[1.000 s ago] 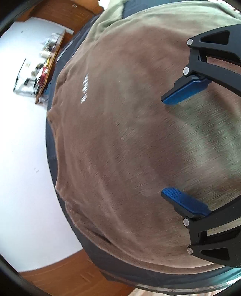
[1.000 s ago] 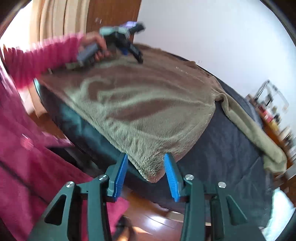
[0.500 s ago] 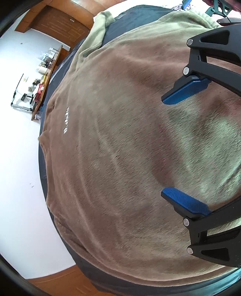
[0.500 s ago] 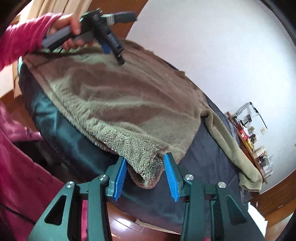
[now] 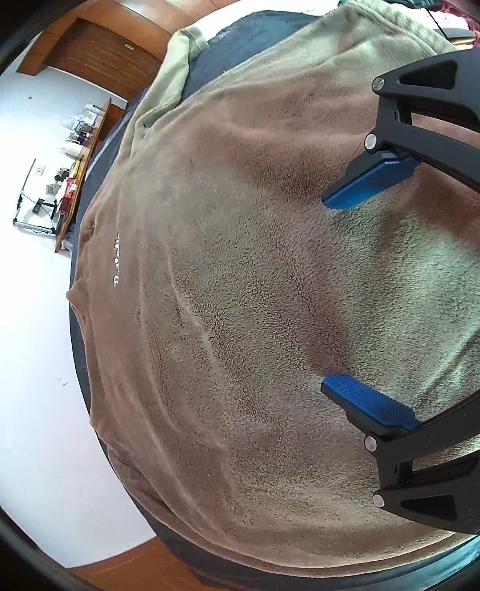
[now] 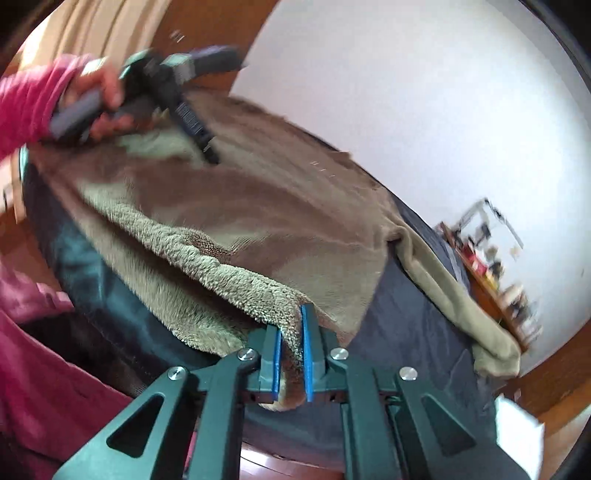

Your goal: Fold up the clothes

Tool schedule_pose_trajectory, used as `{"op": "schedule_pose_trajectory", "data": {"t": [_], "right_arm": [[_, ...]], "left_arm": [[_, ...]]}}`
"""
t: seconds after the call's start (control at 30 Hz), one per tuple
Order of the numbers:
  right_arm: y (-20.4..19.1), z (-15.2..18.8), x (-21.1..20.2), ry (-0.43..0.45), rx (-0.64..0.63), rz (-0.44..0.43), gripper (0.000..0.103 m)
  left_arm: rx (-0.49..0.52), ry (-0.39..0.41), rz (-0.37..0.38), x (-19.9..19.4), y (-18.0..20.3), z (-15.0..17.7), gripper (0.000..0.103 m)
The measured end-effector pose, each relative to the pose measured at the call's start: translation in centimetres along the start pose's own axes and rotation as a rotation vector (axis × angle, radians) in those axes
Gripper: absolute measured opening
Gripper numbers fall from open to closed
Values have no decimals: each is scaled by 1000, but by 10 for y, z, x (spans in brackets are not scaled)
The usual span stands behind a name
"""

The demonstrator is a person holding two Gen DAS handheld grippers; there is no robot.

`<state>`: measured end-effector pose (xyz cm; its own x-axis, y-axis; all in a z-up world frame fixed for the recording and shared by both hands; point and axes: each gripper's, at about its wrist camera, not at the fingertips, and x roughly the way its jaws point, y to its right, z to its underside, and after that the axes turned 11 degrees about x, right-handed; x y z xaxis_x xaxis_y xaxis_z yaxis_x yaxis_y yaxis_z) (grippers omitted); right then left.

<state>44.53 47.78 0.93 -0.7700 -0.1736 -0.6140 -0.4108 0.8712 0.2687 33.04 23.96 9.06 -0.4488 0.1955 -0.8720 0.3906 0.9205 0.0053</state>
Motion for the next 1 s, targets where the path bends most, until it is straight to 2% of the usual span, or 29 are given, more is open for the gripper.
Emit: {"op": "schedule_pose_trajectory", "data": {"t": [0.1,0.17,0.33,0.43,0.5,0.57,0.6,0.67,0.7,0.87,0.97,1.0], "right_arm": [[20,1,-15,2,96,-2,10],[24,7,-16,-26,117,15,10],[14,32,1,-137,81,22,10],[7,37,5,-147,34,23,11],[9,36,3,-151,29,7,14],[14,34,1,-157,29,-17,29],[18,34,-2,-156,39,-37,33],[30,33,-10,-140,82,-88,50],[36,31,-14,-127,110,-112,52],[57,11,-32,-17,279,-207,53],[52,-7,-26,34,312,-259,53],[49,-13,-21,38,315,-270,53]], "left_arm": [[-2,-14,-1,3,-1,4,92],[10,-11,-10,2,0,8,92],[51,-5,-28,0,5,18,92],[77,8,-33,-3,6,27,92],[67,1,-26,-7,5,31,92],[81,1,-8,-10,13,32,92],[103,5,4,-11,20,34,92],[145,13,27,-13,35,36,92],[166,16,38,-14,42,38,92],[272,35,96,-18,79,44,92],[336,46,130,-21,101,48,92],[356,52,112,-21,106,51,92]]}}
